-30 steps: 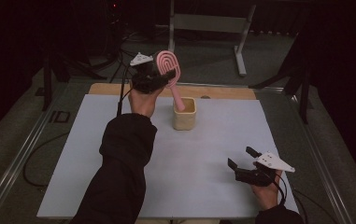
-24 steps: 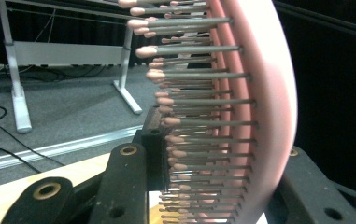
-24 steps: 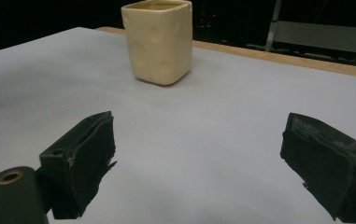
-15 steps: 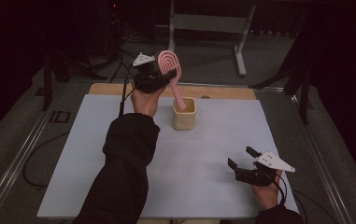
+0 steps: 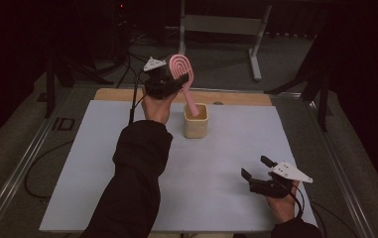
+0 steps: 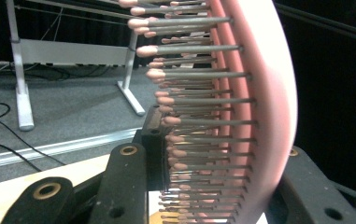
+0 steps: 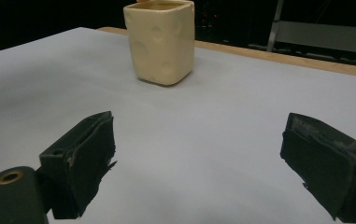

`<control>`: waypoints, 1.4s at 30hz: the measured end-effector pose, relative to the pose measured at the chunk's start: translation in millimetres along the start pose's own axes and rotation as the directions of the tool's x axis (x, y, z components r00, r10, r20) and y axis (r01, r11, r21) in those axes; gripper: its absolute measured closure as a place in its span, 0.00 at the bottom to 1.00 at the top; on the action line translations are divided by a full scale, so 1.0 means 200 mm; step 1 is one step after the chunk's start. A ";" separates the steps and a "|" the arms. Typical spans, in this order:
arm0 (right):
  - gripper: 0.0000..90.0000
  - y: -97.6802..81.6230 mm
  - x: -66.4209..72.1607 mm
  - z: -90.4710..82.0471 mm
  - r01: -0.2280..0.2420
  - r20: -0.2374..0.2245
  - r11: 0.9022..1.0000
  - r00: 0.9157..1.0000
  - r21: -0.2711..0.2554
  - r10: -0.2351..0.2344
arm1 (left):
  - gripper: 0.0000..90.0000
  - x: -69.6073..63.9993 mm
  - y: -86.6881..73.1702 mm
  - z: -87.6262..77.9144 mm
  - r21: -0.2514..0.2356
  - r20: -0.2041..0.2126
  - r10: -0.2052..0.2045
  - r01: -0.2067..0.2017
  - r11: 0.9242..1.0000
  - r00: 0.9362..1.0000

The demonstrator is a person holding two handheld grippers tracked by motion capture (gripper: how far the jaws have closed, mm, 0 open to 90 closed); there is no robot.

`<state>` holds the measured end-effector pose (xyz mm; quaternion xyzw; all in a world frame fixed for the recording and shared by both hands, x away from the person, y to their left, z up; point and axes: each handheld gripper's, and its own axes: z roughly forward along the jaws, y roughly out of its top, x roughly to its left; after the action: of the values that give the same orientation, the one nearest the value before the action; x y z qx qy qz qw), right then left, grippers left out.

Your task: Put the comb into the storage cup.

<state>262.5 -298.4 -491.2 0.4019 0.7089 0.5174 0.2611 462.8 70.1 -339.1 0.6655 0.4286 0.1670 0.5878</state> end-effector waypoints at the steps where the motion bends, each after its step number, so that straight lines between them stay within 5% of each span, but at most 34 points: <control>1: 0.11 0.00 0.00 0.00 -0.001 0.000 1.000 1.000 0.000 0.001 | 0.72 0.00 0.00 0.00 -0.001 0.001 -0.001 0.001 1.000 1.000; 42: 0.11 0.00 0.00 0.00 -0.002 0.002 1.000 1.000 -0.002 0.002 | 0.72 -0.05 -0.05 0.08 -0.022 -0.006 -0.028 0.028 0.999 1.000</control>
<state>262.4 -298.9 -490.9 0.4029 0.7078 0.5181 0.2615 465.3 52.1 -349.1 0.6526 0.4377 0.1654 0.5960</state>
